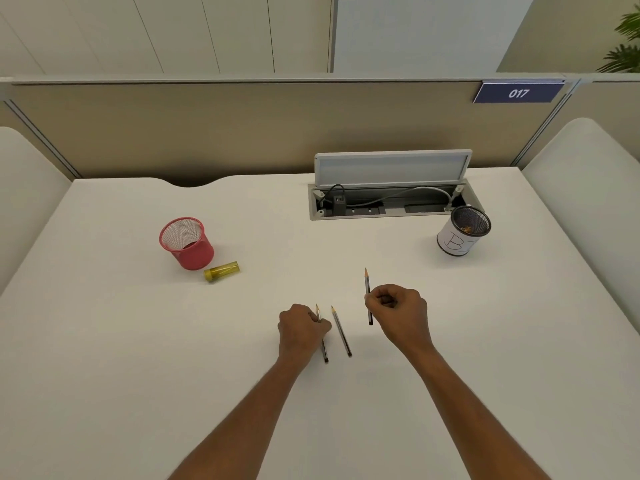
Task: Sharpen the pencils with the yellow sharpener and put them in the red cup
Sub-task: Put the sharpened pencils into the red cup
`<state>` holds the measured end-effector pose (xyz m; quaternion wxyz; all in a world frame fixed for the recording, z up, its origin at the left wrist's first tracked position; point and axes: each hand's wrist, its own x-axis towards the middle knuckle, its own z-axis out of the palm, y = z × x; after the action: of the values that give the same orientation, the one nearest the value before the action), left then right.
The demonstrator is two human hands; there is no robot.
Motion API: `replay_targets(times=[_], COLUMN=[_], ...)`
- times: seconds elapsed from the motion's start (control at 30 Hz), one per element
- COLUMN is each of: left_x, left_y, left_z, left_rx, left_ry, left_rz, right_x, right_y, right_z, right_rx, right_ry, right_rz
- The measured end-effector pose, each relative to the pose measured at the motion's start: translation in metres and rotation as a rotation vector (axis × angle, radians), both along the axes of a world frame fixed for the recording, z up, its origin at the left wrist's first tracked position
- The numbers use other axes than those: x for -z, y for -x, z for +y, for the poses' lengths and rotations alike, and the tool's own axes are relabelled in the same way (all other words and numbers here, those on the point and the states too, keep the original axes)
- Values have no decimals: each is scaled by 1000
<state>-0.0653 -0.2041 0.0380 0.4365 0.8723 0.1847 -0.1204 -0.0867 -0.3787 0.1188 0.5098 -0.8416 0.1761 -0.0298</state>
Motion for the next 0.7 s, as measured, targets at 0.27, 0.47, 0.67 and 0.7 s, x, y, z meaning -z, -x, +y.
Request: replay_targets(times=[0.27, 0.47, 0.67, 0.7], left_x=[-40, -79, -118, -123], left_y=[-14, -35, -57, -61], left_z=[35, 87, 153, 167], left_rx=[-68, -163, -302, -321], left_ry=[196, 255, 178, 157], left_rz=[-117, -270, -439, -460], right_x=[-4, -12, -21, -23], right_y=[-16, -33, -53, -56], right_z=[23, 55, 93, 100], right_rx=[-38, -121, -183, -190], right_ry=[-17, -21, 2, -2], right_rz=[-14, -41, -89, -92])
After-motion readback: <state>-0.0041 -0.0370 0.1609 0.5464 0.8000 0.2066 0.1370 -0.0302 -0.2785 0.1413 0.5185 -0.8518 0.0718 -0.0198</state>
